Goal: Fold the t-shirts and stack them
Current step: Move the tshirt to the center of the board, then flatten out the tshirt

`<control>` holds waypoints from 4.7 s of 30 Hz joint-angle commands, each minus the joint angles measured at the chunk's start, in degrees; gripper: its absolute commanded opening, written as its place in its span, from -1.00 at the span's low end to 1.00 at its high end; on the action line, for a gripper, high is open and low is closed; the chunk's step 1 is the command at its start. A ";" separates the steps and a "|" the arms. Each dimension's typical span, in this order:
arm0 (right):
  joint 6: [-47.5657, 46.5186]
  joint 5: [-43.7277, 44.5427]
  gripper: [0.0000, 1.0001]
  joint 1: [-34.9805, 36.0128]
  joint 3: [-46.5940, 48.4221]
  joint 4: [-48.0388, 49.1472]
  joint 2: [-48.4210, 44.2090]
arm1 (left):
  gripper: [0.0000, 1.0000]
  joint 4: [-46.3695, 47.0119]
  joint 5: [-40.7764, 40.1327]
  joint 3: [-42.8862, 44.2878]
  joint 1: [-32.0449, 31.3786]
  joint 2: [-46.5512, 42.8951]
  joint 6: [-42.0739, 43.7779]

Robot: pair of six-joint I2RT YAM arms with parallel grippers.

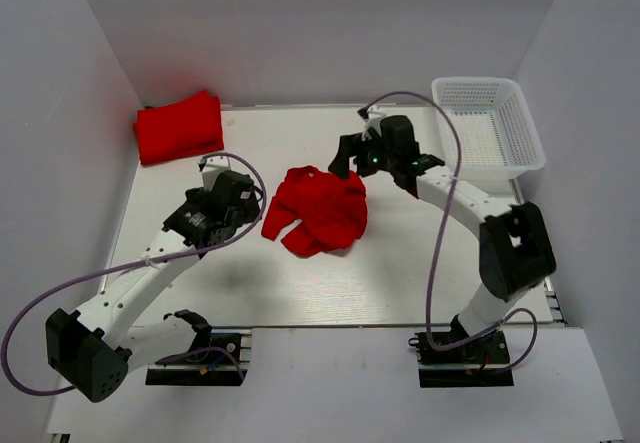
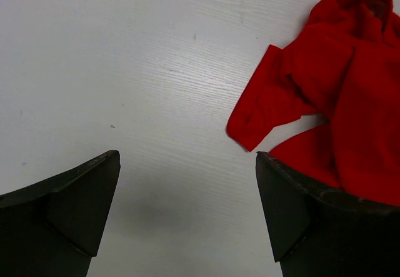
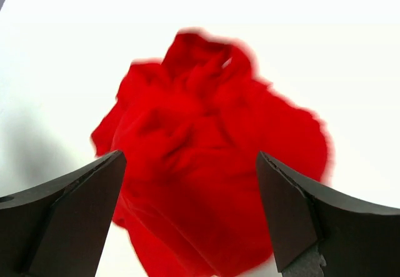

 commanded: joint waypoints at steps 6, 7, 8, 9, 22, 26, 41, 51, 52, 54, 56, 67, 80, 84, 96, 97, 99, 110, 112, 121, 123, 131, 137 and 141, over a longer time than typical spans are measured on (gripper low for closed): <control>-3.04 28.45 0.80 -0.54 -5.76 -1.58 -19.36 | 1.00 -0.78 3.74 5.54 0.56 1.16 2.23; -2.95 30.48 0.80 -0.28 -6.47 -1.58 -20.07 | 1.00 -0.07 4.35 5.54 0.56 1.17 2.24; -2.77 31.54 0.80 -0.54 -7.52 -4.98 -21.12 | 1.00 -0.07 4.36 5.54 0.56 1.78 2.76; -2.51 31.90 0.80 -0.46 -7.88 -5.71 -21.65 | 1.00 -0.07 4.36 6.07 0.56 1.78 2.76; 4.52 36.12 0.80 -0.63 -11.65 -12.65 -20.17 | 1.00 4.58 11.03 4.85 0.56 16.10 8.72; 6.54 33.14 0.80 -0.54 -13.50 -12.66 -17.63 | 1.00 9.76 13.31 4.84 0.56 24.18 11.37; 7.07 21.54 0.61 -0.54 -11.93 -5.99 -2.59 | 0.41 19.61 14.90 3.79 2.32 38.26 13.93; 8.30 19.60 0.17 -0.72 -9.64 -2.29 2.07 | -1.00 20.16 15.88 5.19 3.38 38.80 16.04; 8.65 20.12 0.13 -0.54 -9.38 -2.37 2.59 | -1.00 20.15 15.18 5.19 3.38 37.92 16.04; 9.44 21.35 0.00 -0.63 -8.76 -0.18 3.39 | -1.00 20.15 13.77 5.19 3.38 35.90 15.42; 9.80 22.76 -0.03 -0.54 -8.41 0.52 3.74 | -1.00 20.76 13.07 3.53 3.38 32.38 14.81; 7.43 22.86 -0.76 -0.54 -2.35 7.90 9.36 | -1.00 22.61 10.51 0.80 3.38 23.49 14.37; -0.99 37.59 -1.00 -1.60 0.28 13.19 -3.46 | -1.00 18.04 -4.50 13.52 3.90 18.49 14.89; -5.31 41.56 -1.00 -2.12 4.06 11.60 -8.20 | -1.00 20.14 -7.85 17.93 3.90 15.50 17.26; -19.54 56.15 -1.00 -4.58 10.05 9.57 -26.90 | -1.00 30.41 -17.25 26.64 3.90 -0.31 31.84; -21.21 57.47 -1.00 -4.50 9.96 10.01 -27.97 | -1.00 31.56 -17.78 26.64 3.90 -1.63 33.07; -23.42 57.83 -1.00 -4.76 10.92 11.07 -32.01 | -1.00 32.80 -15.95 27.25 3.90 -5.40 36.07; -33.79 54.32 -1.00 -4.76 25.07 10.63 -39.50 | -1.00 30.61 4.88 39.55 3.90 -12.81 40.91; -34.85 53.18 -1.00 -4.85 27.87 10.19 -40.20 | -1.00 29.38 7.08 42.19 3.90 -12.81 40.91; -35.55 51.68 -1.00 -4.76 28.34 9.04 -39.33 | -1.00 29.90 8.58 43.43 3.90 -9.74 41.96; -34.33 51.94 -1.00 -4.68 24.15 9.92 -37.32 | -1.00 31.12 4.56 39.85 3.90 -6.84 41.96; -27.56 54.40 -1.00 -5.29 11.21 13.36 -26.26 | -1.00 40.70 -11.87 23.40 4.42 4.57 37.93; -14.82 47.75 -1.00 -7.48 13.88 6.70 -1.92 | -1.00 30.19 -16.30 29.34 9.52 33.25 25.47; -9.63 42.46 -0.16 -9.24 29.45 -8.23 16.29 | -0.61 15.45 -12.44 42.69 13.48 51.81 20.00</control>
